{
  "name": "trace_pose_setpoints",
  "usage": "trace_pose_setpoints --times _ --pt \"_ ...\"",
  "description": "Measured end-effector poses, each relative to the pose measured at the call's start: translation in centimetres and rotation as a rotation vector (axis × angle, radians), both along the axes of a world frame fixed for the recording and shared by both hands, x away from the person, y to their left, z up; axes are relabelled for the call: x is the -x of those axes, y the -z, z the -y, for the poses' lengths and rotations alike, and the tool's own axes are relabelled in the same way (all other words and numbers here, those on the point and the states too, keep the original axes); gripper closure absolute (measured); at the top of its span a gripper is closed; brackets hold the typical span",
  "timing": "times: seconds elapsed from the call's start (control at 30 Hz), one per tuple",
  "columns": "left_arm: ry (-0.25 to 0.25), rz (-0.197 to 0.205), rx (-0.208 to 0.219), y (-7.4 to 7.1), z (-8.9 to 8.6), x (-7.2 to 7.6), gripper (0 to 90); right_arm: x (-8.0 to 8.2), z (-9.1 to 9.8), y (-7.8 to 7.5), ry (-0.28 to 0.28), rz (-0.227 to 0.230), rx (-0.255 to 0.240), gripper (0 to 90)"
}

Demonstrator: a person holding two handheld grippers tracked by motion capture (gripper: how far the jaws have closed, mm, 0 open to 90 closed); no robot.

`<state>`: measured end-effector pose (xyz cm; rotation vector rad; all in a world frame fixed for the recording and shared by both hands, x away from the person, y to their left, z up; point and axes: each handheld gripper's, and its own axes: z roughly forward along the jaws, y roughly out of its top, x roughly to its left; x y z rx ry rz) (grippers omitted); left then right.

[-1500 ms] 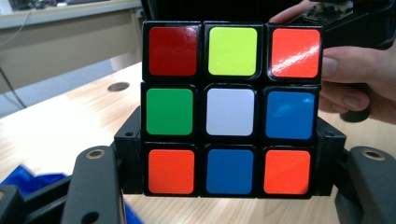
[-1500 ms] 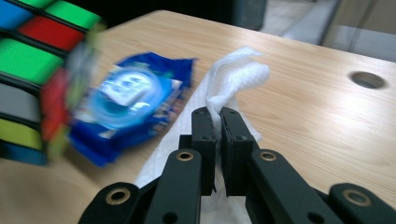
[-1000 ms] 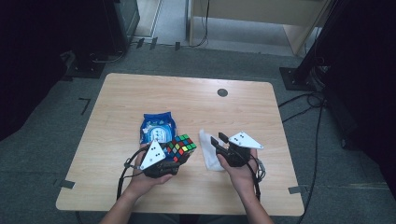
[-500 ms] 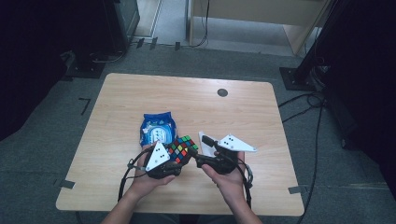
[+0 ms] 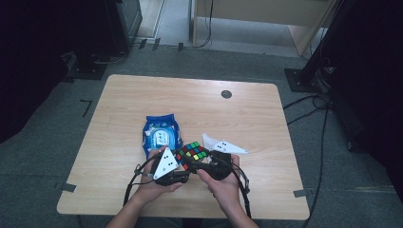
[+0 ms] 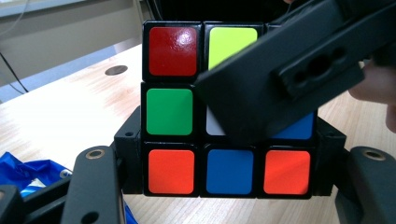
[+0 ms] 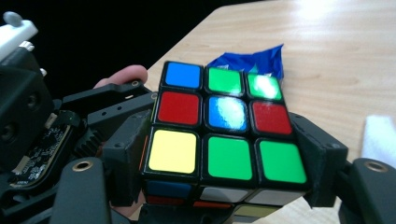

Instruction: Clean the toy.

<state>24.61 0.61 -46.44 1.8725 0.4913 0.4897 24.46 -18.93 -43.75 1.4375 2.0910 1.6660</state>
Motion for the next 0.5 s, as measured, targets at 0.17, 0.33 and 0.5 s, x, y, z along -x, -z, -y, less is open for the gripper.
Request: trace_pose_setpoints --times 0.17,0.33,0.5 --pt "0.004 0.006 -0.003 0.04 0.09 0.05 34.0 -0.01 0.20 0.06 -0.001 -0.038 -0.022 32.7" --pt "0.015 0.005 0.005 0.05 0.18 0.02 33.9 -0.06 0.48 -0.23 -0.002 -0.050 -0.029 33.8" --pt "0.052 -0.014 0.013 0.11 -0.23 -0.24 32.3 -0.06 0.78 -0.62 0.007 -0.043 -0.021 34.0"
